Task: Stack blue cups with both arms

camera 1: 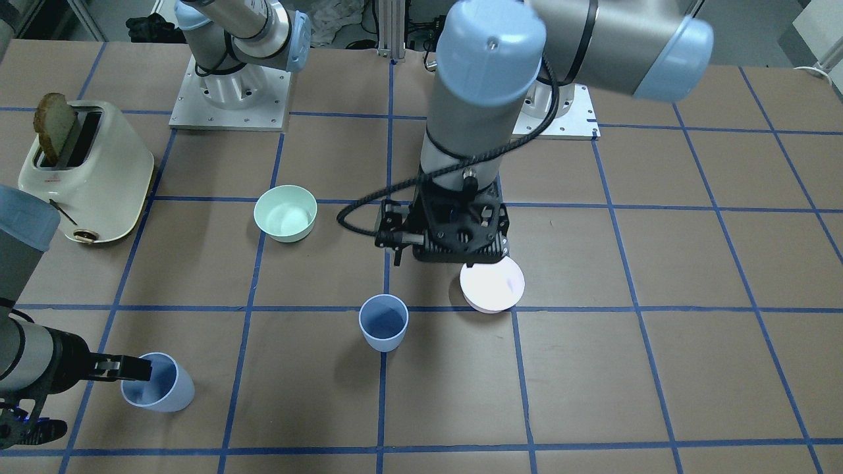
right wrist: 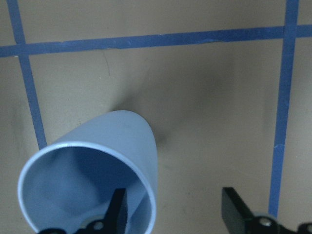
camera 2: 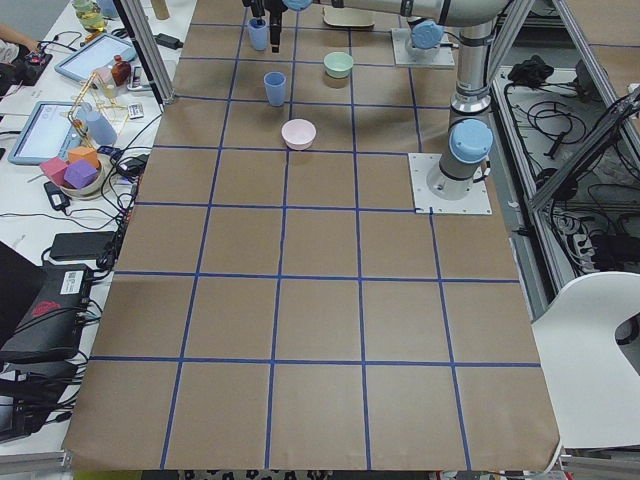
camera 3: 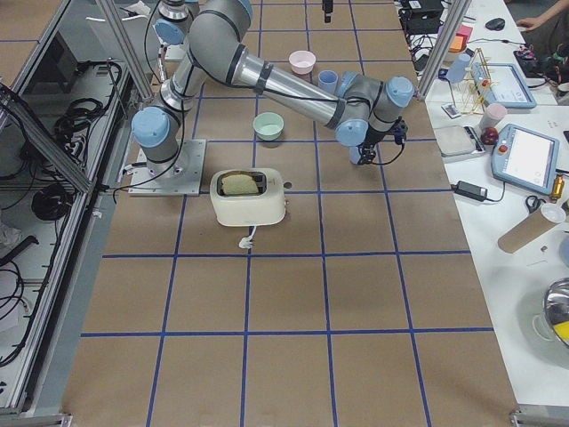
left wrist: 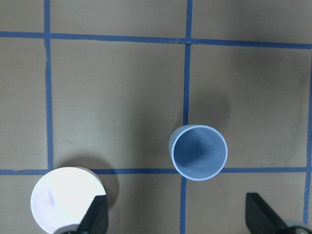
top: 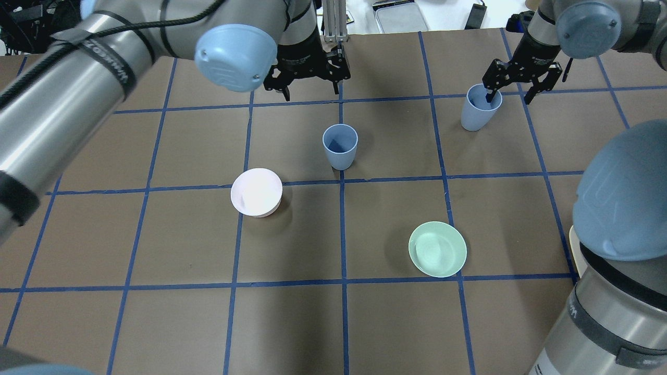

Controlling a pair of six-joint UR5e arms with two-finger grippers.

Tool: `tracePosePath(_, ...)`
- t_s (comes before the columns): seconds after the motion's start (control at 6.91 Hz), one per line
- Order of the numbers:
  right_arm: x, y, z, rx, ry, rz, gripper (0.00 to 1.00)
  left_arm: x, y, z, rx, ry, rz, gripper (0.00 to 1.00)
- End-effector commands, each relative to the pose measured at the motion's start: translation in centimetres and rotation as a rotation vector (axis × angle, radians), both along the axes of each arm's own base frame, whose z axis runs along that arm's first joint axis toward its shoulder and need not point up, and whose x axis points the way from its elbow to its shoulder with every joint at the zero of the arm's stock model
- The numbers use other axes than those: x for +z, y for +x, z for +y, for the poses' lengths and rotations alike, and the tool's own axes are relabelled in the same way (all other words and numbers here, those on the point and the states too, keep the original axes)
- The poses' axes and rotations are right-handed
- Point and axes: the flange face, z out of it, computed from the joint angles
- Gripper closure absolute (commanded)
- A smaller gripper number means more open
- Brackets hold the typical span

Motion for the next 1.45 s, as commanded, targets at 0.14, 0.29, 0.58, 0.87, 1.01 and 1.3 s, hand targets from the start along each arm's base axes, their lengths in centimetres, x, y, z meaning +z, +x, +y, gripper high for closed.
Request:
tracePosePath(0.14, 0.2, 0.0, 0.2, -0.004, 0.010, 0.003, 1.00, -0.1, 7.4, 5.4, -0.045, 0.143, -0.005, 0.00)
tracePosePath(0.29, 0.8, 0.0, 0.2, -0.013, 0.008, 0.008, 1.00, 0.1, 7.9, 5.7, -0.055, 0.051, -0.013, 0.00)
tracePosePath(0.58, 6.9, 3.4, 1.6, -0.037, 0.016, 0.009, 1.00, 0.6, 8.3, 4.8, -0.058, -0.015, -0.055, 0.00)
tracePosePath(0.87, 13.0, 14.3, 4.2, -0.114, 0.046, 0.000, 1.00, 0.4, 8.4, 4.6, -0.056, -0.003, -0.061, 0.00)
tracePosePath(1.01, 15.2, 19.5, 5.8, -0.155, 0.057, -0.002, 1.00, 0.5, 8.3, 4.6, -0.057, -0.006, -0.061, 0.00)
tracePosePath(1.3, 15.1, 29.8, 9.4, -0.263, 0.090, 0.041, 1.00, 0.3, 8.3, 4.3, -0.057, -0.003, -0.058, 0.00)
